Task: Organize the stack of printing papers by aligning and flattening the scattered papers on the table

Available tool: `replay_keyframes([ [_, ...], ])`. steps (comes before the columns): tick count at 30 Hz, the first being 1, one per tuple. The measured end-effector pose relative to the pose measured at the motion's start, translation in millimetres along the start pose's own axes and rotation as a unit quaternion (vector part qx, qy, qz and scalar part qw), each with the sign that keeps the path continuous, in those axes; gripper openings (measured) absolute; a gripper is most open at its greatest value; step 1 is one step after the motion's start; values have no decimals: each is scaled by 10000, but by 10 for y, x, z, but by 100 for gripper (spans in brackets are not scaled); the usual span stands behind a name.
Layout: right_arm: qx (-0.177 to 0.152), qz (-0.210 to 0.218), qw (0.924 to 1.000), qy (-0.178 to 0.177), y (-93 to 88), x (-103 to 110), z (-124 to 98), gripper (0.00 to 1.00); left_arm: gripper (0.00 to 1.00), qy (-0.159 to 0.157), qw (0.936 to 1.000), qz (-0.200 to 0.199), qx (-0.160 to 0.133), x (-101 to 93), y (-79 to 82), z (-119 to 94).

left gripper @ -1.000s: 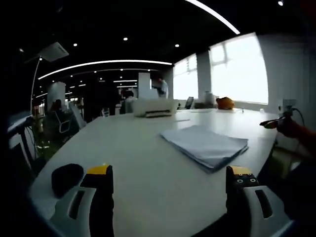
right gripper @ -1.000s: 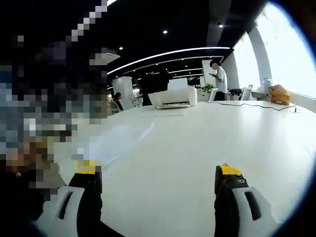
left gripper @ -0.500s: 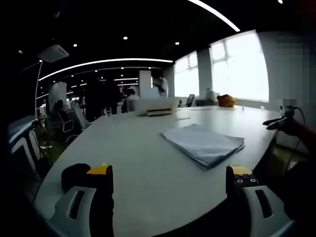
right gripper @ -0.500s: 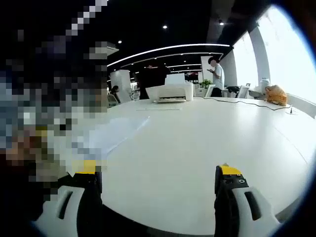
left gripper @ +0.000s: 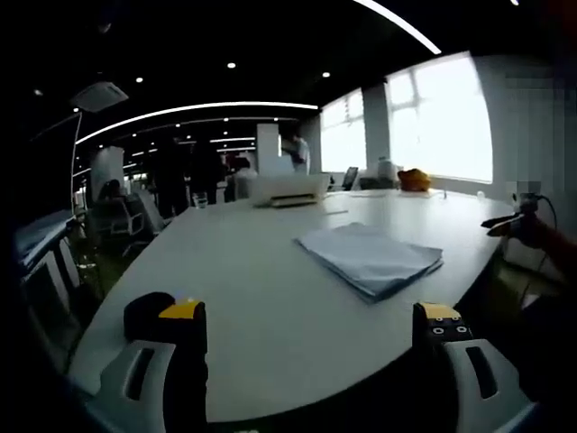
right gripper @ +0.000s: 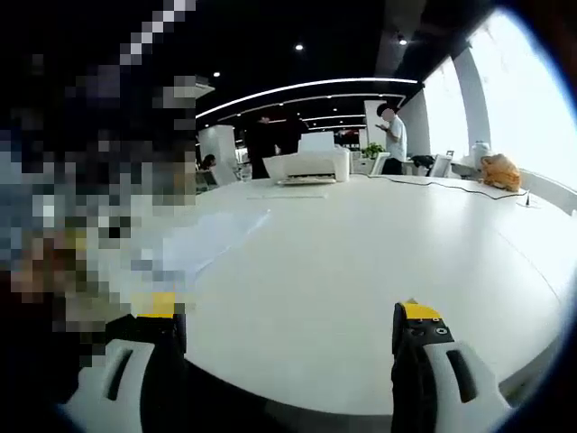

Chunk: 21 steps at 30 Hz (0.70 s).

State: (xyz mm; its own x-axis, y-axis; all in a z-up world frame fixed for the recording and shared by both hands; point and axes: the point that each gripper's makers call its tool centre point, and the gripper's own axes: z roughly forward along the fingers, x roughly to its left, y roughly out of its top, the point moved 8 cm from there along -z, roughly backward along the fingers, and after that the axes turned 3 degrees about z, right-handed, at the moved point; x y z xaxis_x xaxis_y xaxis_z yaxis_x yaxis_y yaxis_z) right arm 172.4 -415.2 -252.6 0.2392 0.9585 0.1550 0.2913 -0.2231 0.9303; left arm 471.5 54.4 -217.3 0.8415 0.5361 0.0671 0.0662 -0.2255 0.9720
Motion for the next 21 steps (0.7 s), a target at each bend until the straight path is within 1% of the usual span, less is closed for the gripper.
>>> replay_keyframes([
  [5,26,-13,10000,42,-4,26,8,90,97,-8,10000,2,5,-27,55,-44],
  [12,-33,-6,10000,32,31,8,-32,90,97,-32,10000,68,-42,-75,119,-77],
  [21,-29,-9,10000,28,38,7,-49,90,97,-78,10000,49,-32,-112,108,-90],
])
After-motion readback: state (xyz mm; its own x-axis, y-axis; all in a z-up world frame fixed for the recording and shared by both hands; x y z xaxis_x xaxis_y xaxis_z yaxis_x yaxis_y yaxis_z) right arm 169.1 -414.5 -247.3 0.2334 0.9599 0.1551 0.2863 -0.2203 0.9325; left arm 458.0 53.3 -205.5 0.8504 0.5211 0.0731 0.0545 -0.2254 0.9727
